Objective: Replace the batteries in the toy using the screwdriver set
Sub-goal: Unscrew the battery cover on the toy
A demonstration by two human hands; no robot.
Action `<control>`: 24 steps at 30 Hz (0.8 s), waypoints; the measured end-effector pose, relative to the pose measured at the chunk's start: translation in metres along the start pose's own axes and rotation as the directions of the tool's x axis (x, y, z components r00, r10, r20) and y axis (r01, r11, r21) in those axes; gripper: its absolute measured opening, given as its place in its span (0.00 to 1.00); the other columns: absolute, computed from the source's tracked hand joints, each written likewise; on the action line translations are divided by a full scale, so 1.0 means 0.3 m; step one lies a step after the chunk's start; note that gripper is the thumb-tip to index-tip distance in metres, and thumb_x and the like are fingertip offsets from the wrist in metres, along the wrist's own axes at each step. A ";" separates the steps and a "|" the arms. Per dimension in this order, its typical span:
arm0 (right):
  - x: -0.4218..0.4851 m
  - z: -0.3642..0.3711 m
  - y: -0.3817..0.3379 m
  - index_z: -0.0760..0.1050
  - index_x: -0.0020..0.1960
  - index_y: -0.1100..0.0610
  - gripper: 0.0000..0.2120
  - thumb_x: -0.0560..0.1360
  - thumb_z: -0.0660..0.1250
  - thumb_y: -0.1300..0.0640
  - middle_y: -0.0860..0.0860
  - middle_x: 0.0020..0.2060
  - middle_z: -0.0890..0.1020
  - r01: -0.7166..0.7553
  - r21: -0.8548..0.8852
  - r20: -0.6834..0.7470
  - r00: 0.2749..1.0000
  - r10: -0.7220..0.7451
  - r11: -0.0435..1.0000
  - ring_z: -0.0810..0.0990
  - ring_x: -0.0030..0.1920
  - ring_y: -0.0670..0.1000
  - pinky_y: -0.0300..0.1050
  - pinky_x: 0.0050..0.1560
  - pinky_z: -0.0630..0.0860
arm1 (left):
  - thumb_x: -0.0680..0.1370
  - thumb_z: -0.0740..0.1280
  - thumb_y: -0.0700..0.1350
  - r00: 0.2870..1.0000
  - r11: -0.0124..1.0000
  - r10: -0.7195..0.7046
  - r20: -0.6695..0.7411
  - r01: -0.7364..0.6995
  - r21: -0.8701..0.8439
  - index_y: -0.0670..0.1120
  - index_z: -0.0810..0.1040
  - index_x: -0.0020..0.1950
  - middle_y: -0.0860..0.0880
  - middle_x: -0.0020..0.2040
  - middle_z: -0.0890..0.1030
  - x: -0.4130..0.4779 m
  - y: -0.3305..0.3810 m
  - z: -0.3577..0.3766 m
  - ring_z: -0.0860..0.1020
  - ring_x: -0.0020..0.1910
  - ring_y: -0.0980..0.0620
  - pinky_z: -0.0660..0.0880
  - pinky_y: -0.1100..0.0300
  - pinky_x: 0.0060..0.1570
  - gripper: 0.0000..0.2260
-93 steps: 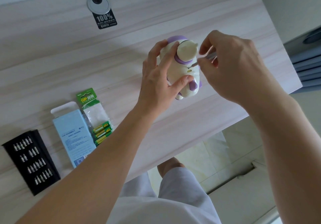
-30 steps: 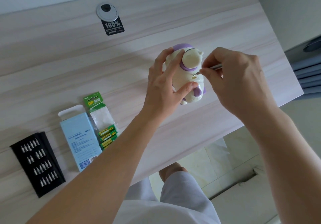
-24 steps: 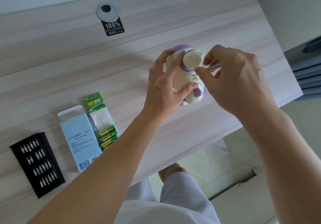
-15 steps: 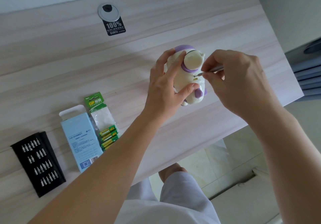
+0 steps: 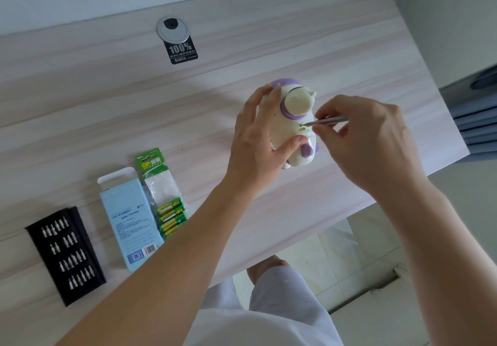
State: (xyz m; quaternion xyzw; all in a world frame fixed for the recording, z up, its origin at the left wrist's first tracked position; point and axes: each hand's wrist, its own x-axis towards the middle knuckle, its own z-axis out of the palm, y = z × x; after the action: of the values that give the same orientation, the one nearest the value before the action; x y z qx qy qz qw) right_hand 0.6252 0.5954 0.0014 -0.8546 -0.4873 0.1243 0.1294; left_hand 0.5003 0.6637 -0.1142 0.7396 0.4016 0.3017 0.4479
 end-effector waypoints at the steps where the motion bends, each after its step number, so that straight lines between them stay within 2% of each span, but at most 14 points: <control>1: -0.004 0.001 0.006 0.81 0.50 0.48 0.05 0.76 0.69 0.49 0.45 0.43 0.83 -0.020 -0.003 -0.015 1.000 0.020 1.000 0.81 0.42 0.53 0.51 0.44 0.78 | 0.71 0.76 0.54 1.000 1.000 -0.021 -0.004 0.021 -0.004 0.45 0.65 0.78 0.48 0.77 0.65 -0.001 0.006 0.000 0.66 0.74 0.48 0.71 0.47 0.68 0.39; 4: -0.017 0.001 0.021 0.82 0.48 0.48 0.08 0.77 0.67 0.46 0.46 0.41 0.84 -0.062 -0.023 -0.024 0.998 0.061 0.998 0.81 0.43 0.55 0.50 0.43 0.78 | 0.71 0.77 0.52 0.999 0.999 -0.049 -0.016 0.049 -0.009 0.44 0.63 0.78 0.48 0.76 0.67 -0.004 0.028 -0.001 0.66 0.75 0.49 0.70 0.47 0.69 0.41; 8: -0.028 -0.001 0.044 0.85 0.47 0.47 0.09 0.77 0.68 0.44 0.46 0.35 0.83 -0.108 0.043 0.008 0.994 0.107 0.993 0.80 0.41 0.54 0.48 0.40 0.77 | 0.69 0.78 0.53 0.992 0.992 -0.123 -0.011 0.123 -0.025 0.49 0.62 0.78 0.53 0.74 0.69 -0.009 0.054 -0.006 0.69 0.72 0.50 0.72 0.49 0.67 0.42; 10: -0.030 0.005 0.062 0.85 0.46 0.47 0.07 0.76 0.70 0.46 0.43 0.34 0.83 -0.111 0.100 0.021 0.994 0.110 0.989 0.80 0.40 0.50 0.45 0.39 0.75 | 0.68 0.79 0.52 0.987 0.986 -0.160 -0.010 0.159 -0.049 0.52 0.62 0.77 0.57 0.71 0.70 -0.016 0.072 -0.010 0.72 0.68 0.50 0.73 0.50 0.65 0.42; 12: -0.030 0.012 0.084 0.85 0.45 0.46 0.06 0.76 0.71 0.47 0.39 0.32 0.82 -0.120 0.182 0.034 0.993 0.116 0.976 0.80 0.39 0.43 0.40 0.37 0.73 | 0.67 0.79 0.51 0.986 0.986 -0.162 -0.029 0.160 -0.055 0.53 0.64 0.75 0.59 0.68 0.71 -0.026 0.088 -0.014 0.72 0.66 0.52 0.73 0.55 0.64 0.40; 14: -0.028 0.019 0.106 0.84 0.43 0.46 0.04 0.76 0.71 0.48 0.34 0.29 0.80 -0.112 0.267 0.046 0.994 0.104 0.957 0.80 0.38 0.40 0.30 0.35 0.70 | 0.68 0.78 0.51 0.985 0.986 -0.160 -0.062 0.156 -0.061 0.52 0.66 0.73 0.63 0.63 0.70 -0.039 0.099 -0.017 0.71 0.64 0.57 0.70 0.64 0.61 0.37; 15: -0.028 0.023 0.117 0.84 0.43 0.45 0.04 0.76 0.71 0.49 0.32 0.29 0.79 -0.108 0.302 0.045 0.994 0.099 0.947 0.81 0.38 0.40 0.29 0.35 0.70 | 0.69 0.78 0.52 0.985 0.987 -0.155 -0.082 0.151 -0.055 0.51 0.67 0.72 0.63 0.62 0.70 -0.047 0.099 -0.018 0.71 0.63 0.58 0.71 0.64 0.60 0.35; 17: -0.028 0.027 0.139 0.84 0.44 0.46 0.03 0.75 0.72 0.50 0.31 0.29 0.79 -0.100 0.374 0.044 0.995 0.090 0.922 0.82 0.38 0.40 0.28 0.36 0.70 | 0.71 0.76 0.52 0.979 0.991 -0.134 -0.151 0.134 -0.007 0.48 0.71 0.69 0.58 0.60 0.72 -0.066 0.096 -0.015 0.73 0.59 0.56 0.75 0.57 0.57 0.29; 19: -0.026 0.027 0.165 0.84 0.44 0.47 0.03 0.76 0.72 0.51 0.33 0.31 0.81 -0.084 0.435 0.038 0.996 0.075 0.897 0.83 0.38 0.39 0.28 0.38 0.72 | 0.73 0.74 0.51 0.968 0.992 -0.116 -0.224 0.125 0.029 0.46 0.76 0.60 0.52 0.55 0.75 -0.085 0.101 -0.010 0.75 0.52 0.54 0.77 0.54 0.50 0.19; 21: -0.018 0.027 0.195 0.83 0.45 0.48 0.03 0.76 0.71 0.53 0.38 0.33 0.84 -0.093 0.495 0.062 0.995 0.072 0.864 0.83 0.36 0.41 0.31 0.39 0.74 | 0.75 0.72 0.50 0.964 0.992 -0.093 -0.249 0.111 0.058 0.46 0.78 0.51 0.51 0.50 0.77 -0.097 0.112 -0.004 0.76 0.46 0.53 0.76 0.56 0.45 0.10; 24: -0.002 0.039 0.243 0.80 0.47 0.51 0.04 0.79 0.68 0.55 0.42 0.34 0.84 -0.150 0.582 0.148 0.986 0.077 0.799 0.83 0.34 0.42 0.32 0.37 0.74 | 0.76 0.70 0.48 0.966 0.990 -0.101 -0.239 0.122 0.073 0.47 0.78 0.47 0.50 0.46 0.78 -0.097 0.139 0.011 0.77 0.41 0.53 0.75 0.60 0.39 0.06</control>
State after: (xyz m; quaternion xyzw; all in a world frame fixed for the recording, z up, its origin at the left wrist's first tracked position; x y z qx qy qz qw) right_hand 0.6793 0.5601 -0.0345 -0.7906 -0.3791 0.3272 0.3524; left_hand 0.5018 0.6256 -0.0804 0.6939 0.5055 0.3435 0.3808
